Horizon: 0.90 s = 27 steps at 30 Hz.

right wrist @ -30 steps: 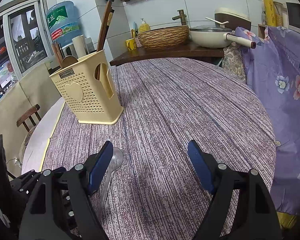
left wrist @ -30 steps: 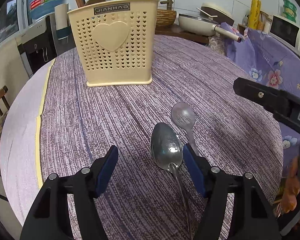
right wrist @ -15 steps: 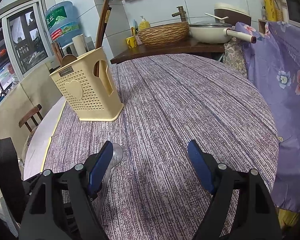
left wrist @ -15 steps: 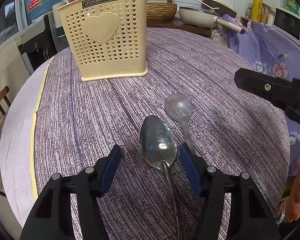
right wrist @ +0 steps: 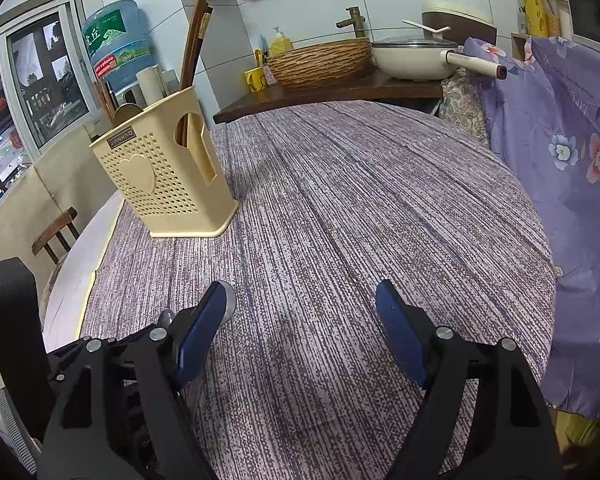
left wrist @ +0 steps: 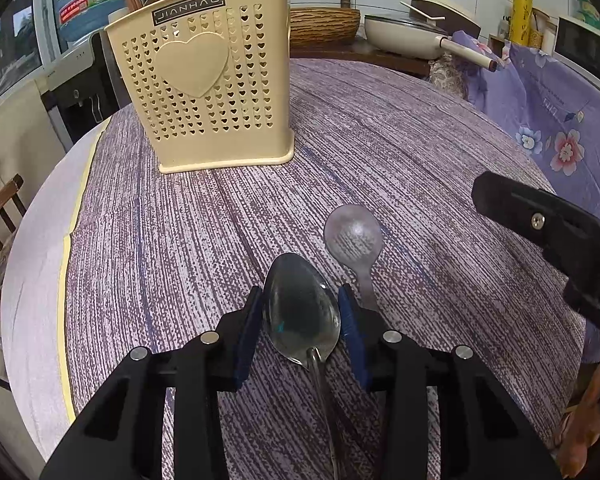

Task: Organize utensils
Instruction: 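Grasp a steel spoon on the cloth with the left tool, then grasp a small steel spoon with the right tool while the left holds its spoon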

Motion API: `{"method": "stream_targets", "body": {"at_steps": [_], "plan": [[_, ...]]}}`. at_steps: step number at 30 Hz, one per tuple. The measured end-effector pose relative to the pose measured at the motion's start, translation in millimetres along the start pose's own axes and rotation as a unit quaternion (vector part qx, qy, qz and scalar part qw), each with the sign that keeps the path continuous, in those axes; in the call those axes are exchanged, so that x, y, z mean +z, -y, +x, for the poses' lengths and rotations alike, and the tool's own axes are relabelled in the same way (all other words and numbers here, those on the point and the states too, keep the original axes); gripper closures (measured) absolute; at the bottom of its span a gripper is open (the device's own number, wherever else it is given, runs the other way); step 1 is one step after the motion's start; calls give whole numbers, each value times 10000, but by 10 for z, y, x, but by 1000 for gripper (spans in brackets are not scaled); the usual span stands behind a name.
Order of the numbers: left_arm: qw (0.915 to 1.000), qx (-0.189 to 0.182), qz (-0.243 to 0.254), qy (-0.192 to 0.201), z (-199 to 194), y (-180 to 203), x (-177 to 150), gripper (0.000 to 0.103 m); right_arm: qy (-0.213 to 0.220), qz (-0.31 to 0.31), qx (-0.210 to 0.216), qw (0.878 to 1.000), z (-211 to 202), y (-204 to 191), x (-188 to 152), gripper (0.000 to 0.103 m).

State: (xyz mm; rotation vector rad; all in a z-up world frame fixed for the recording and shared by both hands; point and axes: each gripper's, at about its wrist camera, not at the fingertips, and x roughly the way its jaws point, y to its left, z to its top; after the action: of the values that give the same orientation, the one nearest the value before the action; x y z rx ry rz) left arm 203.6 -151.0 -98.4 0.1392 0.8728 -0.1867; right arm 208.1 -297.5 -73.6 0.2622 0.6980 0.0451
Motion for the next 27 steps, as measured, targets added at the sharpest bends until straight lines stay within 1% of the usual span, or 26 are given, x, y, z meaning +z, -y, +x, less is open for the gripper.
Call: {"method": "stream_targets", "body": {"at_steps": [6, 11, 16, 19, 23, 26, 27], "plan": [[10000, -53, 24, 10, -8, -59, -18, 65, -108, -46, 20, 9999, 46, -28, -23, 26], [10000, -7, -63, -20, -23, -293, -43, 65, -249, -184, 40, 9995, 112, -134, -39, 26], [9995, 136, -287, -45, -41, -640, -82, 65, -575, -425, 148, 9973, 253, -354, -91, 26], [9987, 180, -483, -55, -50, -813, -96, 65, -794, -741, 159, 9940, 376, -559, -124, 26], [9981, 209, -577, -39, -61, -892, -106, 65, -953, -947, 171, 9908, 505, -740, -161, 26], [9982, 197, -561, -23, -61, -889, -112, 65, -1068, -1118, 47, 9880, 616, -846, -186, 29], [9983, 193, -559, -17, -61, -887, -113, 65, -1110, -1145, 3, 9872, 655, -868, -195, 32]]}}
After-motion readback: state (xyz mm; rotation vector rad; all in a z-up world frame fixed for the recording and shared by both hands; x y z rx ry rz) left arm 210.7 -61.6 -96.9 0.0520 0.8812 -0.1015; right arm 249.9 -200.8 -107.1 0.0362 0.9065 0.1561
